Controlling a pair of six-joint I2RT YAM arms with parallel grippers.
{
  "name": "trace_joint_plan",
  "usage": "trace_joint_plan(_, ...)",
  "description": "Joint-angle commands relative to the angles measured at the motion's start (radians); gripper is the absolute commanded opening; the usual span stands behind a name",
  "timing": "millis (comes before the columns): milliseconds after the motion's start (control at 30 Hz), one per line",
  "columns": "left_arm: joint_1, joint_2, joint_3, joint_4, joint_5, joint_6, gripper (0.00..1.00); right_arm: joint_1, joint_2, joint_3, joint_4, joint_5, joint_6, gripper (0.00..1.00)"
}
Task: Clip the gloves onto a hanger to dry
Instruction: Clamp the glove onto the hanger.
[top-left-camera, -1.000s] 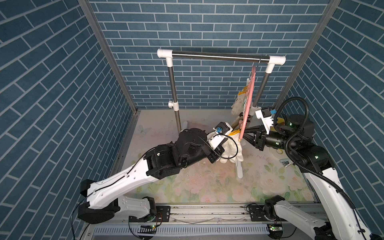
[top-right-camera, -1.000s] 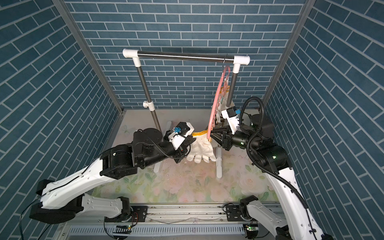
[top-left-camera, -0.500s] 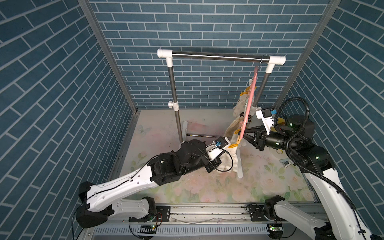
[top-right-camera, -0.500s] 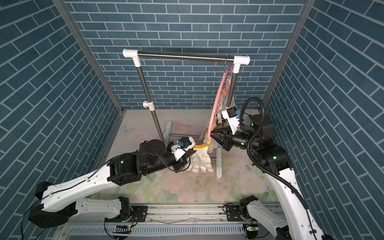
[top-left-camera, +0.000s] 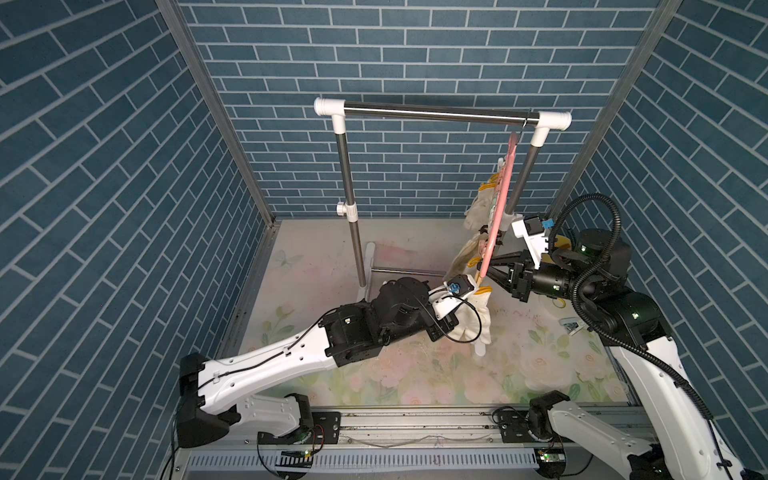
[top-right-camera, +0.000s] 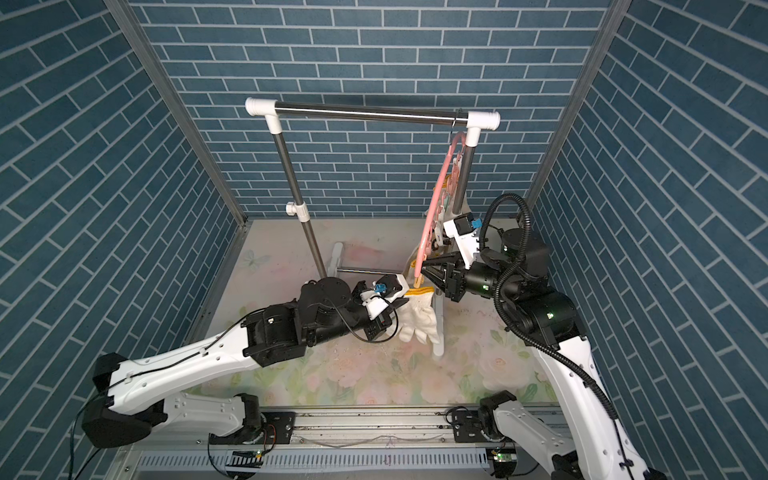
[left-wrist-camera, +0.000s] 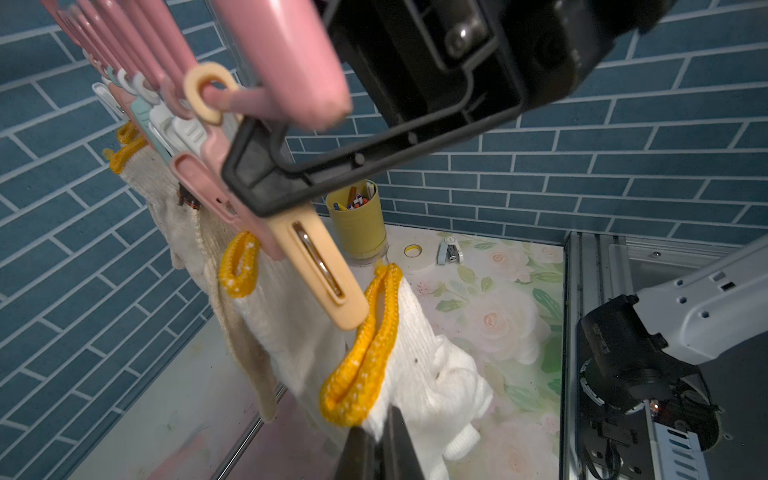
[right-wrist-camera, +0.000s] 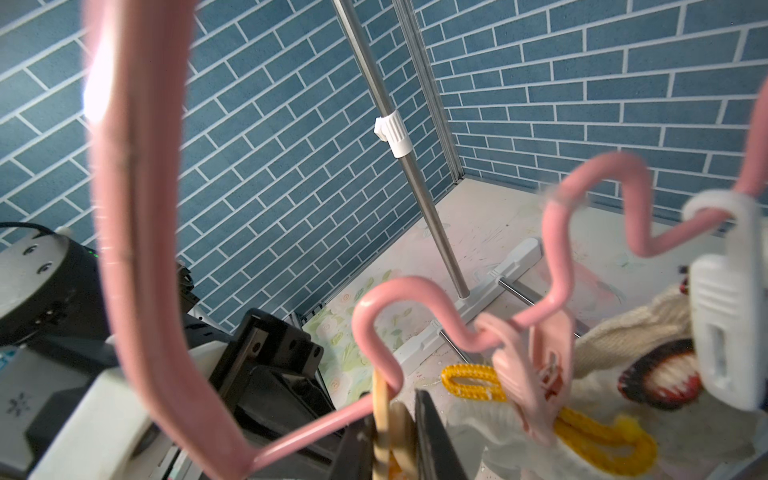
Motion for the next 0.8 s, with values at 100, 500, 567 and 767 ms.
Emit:
trace_joint_plan(100,-0.005,-0.002,0.038,0.053,0.01,0.022,0.0,-0.003,-0.019,0.014,0.02,-0.008,-0.026,0.15)
trace_joint_plan(500,-0.005,-0.025,0.038,0.075,0.008,0.067,0.0,-0.003,-0.029,0.0,0.021,-0.009,-0.035,0.15)
trace_joint_plan(567,-0.005,-0.02,0.038,0.074,-0.001,0.065,0.0,-0.003,-0.03,0.0,0.017,-0.008,-0.037,0.15)
trace_joint_plan(767,-0.002,-0.02,0.001,0.089,-0.025,0.066,0.0,-0.003,-0.03,0.013,0.005,-0.005,-0.044,0.15)
